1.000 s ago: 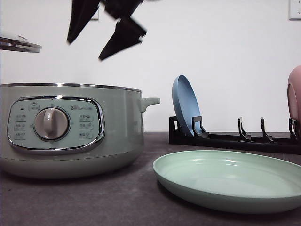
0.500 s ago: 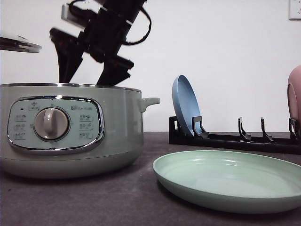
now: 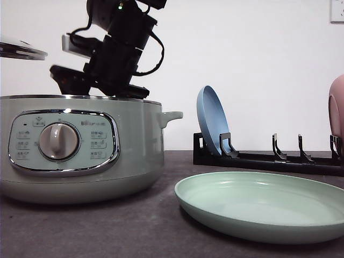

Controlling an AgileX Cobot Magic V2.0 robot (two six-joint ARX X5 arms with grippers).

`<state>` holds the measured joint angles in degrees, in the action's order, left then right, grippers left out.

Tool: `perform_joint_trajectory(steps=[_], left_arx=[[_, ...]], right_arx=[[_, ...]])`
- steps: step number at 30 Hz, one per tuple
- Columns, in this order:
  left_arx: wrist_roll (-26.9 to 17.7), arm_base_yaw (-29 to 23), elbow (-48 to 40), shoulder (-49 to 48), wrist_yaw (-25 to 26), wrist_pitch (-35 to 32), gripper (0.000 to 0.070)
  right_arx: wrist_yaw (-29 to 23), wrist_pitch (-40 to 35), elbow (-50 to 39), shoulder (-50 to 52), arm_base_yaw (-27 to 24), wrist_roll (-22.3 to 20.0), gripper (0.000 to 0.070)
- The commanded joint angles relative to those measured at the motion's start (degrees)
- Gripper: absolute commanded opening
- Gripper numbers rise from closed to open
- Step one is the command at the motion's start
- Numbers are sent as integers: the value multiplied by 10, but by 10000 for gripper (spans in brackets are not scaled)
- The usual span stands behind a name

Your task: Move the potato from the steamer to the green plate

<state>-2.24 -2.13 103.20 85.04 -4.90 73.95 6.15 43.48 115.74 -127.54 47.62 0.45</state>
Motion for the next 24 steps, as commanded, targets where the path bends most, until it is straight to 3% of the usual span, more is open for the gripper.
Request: perform_joint_trajectory(steps=[1, 10, 19, 24], left_arx=[[-1, -1, 25, -3, 0, -17, 3], [-1, -1, 25, -3, 4, -17, 3], [-1, -1, 25, -3, 4, -17, 3], [-1, -1, 25, -3, 4, -17, 3]], right_arx=[[-2, -2, 17, -19, 7, 6, 492], [-2, 6, 16, -22, 6, 6, 485], [-2, 27, 16, -22, 6, 6, 239], [-2, 29, 19, -19, 6, 6, 205]])
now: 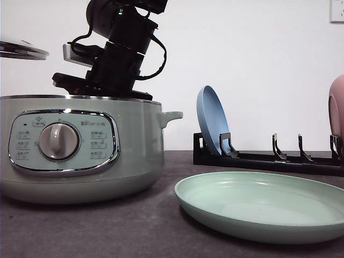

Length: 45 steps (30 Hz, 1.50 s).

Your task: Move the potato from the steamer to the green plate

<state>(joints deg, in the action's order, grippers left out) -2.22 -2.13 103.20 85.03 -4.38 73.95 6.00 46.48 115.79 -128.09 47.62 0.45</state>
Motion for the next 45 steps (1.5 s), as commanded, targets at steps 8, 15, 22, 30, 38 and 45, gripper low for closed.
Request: perform_joint_trajectory(steps=[8, 15, 22, 30, 38, 45], left_arx=[[-1, -1, 25, -3, -1, -18, 3], [-1, 0, 25, -3, 8, -19, 3], [-1, 0, 25, -3, 30, -20, 3], [-1, 8, 25, -3, 33, -19, 3], [-1, 27, 25, -3, 35, -20, 3], [-1, 46, 25, -3, 63, -24, 3]], right_arx=[[0, 48, 88, 18, 4, -13, 205], [0, 116, 149, 74, -8, -29, 205], [0, 183, 146, 152, -55, -30, 205], [21, 220, 87, 242, -135, -30, 205], [51, 143, -143, 398, -201, -30, 205], [51, 53, -340, 513, -208, 4, 205]])
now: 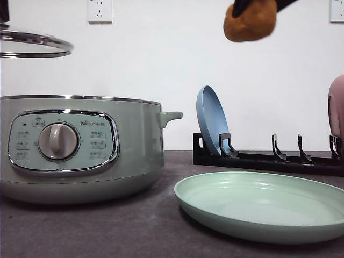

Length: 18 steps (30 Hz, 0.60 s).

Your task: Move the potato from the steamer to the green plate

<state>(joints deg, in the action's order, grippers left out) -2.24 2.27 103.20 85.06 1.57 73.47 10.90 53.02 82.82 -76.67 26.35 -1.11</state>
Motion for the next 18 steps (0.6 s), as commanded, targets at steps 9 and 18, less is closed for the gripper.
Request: perform_joint_trajectory(steps=[9, 18], left_arx=[[-1, 32, 25, -3, 4, -19, 3], [-1, 47, 25, -3, 4, -19, 3]], right_arx=[[-3, -136, -210, 69, 28, 123, 205], [-71, -273, -366, 71, 73, 222, 205]])
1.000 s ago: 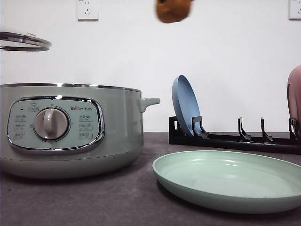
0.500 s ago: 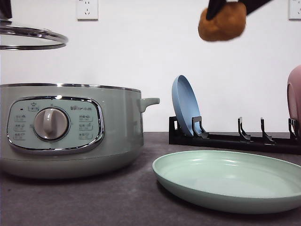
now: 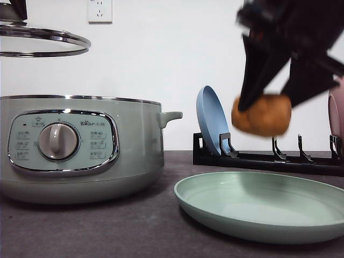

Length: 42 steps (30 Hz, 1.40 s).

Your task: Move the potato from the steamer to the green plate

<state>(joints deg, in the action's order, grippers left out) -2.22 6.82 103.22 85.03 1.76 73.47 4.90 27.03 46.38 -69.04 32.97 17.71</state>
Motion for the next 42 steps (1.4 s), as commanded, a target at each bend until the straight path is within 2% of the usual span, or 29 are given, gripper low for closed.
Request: perform_joint_trajectory(steps=[1, 8, 11, 16, 21, 27, 31, 42], left_arx=[[-1, 3, 25, -3, 2, -19, 3], [-1, 9, 25, -3, 2, -19, 3], [-1, 14, 25, -3, 2, -19, 3], [-1, 27, 25, -3, 3, -19, 3], [-1, 47, 25, -3, 22, -16, 3], [-1, 75, 25, -3, 28, -14, 3], [-1, 95, 25, -2, 28, -14, 3], [-2, 143, 25, 34, 28, -17, 2]], right_arx=[[-23, -25, -13, -6, 12, 42, 206], [-64, -100, -85, -7, 40, 89, 206], [-83, -118, -105, -10, 45, 96, 206], [-84, -125, -114, -27, 46, 102, 213], [-83, -134, -114, -44, 48, 104, 392], [-81, -133, -114, -43, 48, 103, 444], [-81, -133, -113, -39, 48, 103, 559], [-84, -127, -89, 39, 47, 81, 561]])
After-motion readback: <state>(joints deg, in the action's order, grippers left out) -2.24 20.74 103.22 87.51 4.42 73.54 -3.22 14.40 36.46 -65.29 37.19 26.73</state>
